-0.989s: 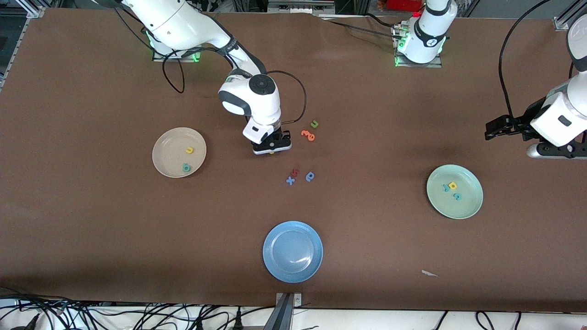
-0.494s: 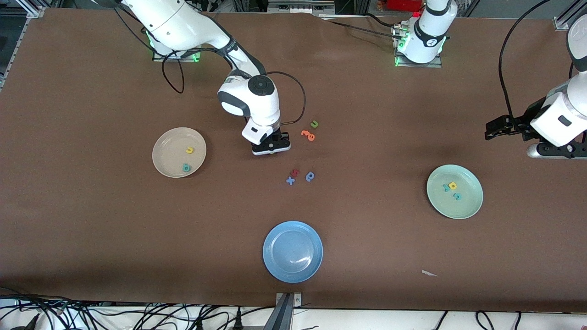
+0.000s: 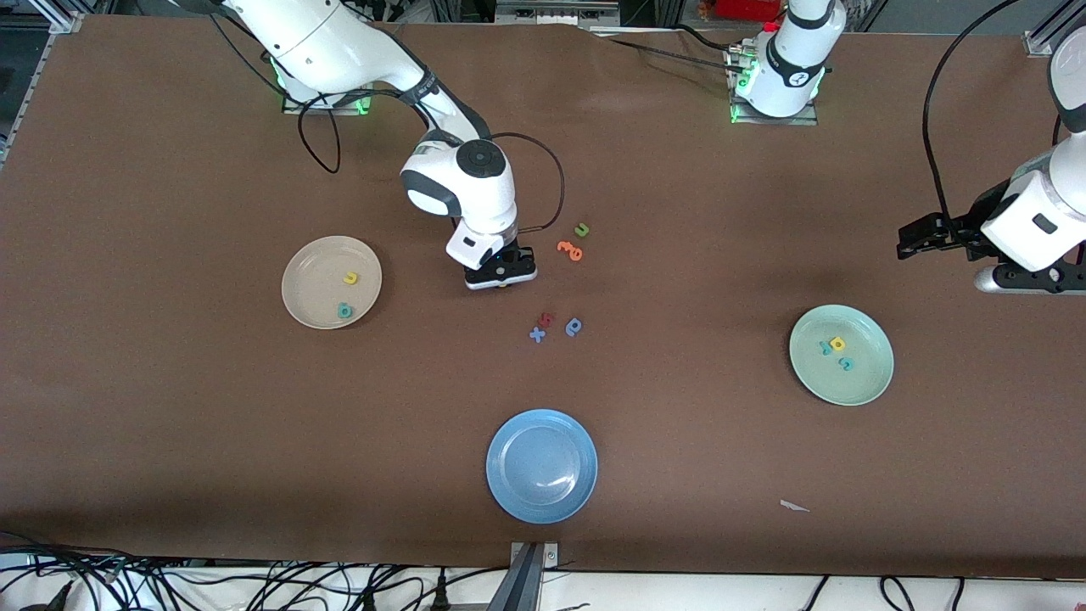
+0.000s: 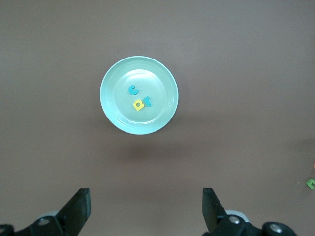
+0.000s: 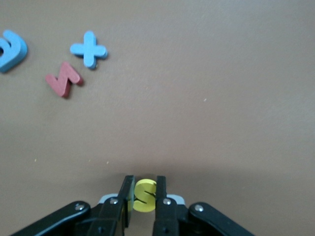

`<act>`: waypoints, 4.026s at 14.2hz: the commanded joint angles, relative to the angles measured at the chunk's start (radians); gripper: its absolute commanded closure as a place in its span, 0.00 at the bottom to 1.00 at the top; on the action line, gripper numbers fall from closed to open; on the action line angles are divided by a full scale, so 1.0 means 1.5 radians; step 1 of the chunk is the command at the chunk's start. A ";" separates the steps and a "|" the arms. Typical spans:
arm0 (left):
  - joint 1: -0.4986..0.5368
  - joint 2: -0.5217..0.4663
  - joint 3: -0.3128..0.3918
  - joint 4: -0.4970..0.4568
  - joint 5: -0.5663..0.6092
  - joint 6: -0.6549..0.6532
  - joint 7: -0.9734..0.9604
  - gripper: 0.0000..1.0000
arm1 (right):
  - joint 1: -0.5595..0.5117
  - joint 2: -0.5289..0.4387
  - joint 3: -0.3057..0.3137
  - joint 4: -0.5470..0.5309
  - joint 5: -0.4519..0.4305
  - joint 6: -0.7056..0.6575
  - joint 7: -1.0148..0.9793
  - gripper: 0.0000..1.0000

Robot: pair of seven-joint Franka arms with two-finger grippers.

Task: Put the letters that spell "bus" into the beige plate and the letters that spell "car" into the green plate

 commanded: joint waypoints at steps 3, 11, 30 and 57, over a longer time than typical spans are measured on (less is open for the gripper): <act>0.002 0.005 0.003 0.013 -0.020 -0.012 0.008 0.00 | -0.080 -0.116 0.004 -0.106 -0.001 0.005 -0.082 1.00; 0.003 0.005 0.003 0.013 -0.020 -0.012 0.009 0.00 | -0.263 -0.242 0.057 -0.264 0.012 0.009 -0.226 0.97; 0.004 0.005 0.003 0.014 -0.020 -0.012 0.008 0.00 | -0.338 -0.296 0.057 -0.318 0.093 0.002 -0.331 0.02; 0.003 0.005 0.003 0.013 -0.020 -0.012 0.008 0.00 | -0.226 -0.304 -0.213 0.372 0.400 -0.785 -0.692 0.01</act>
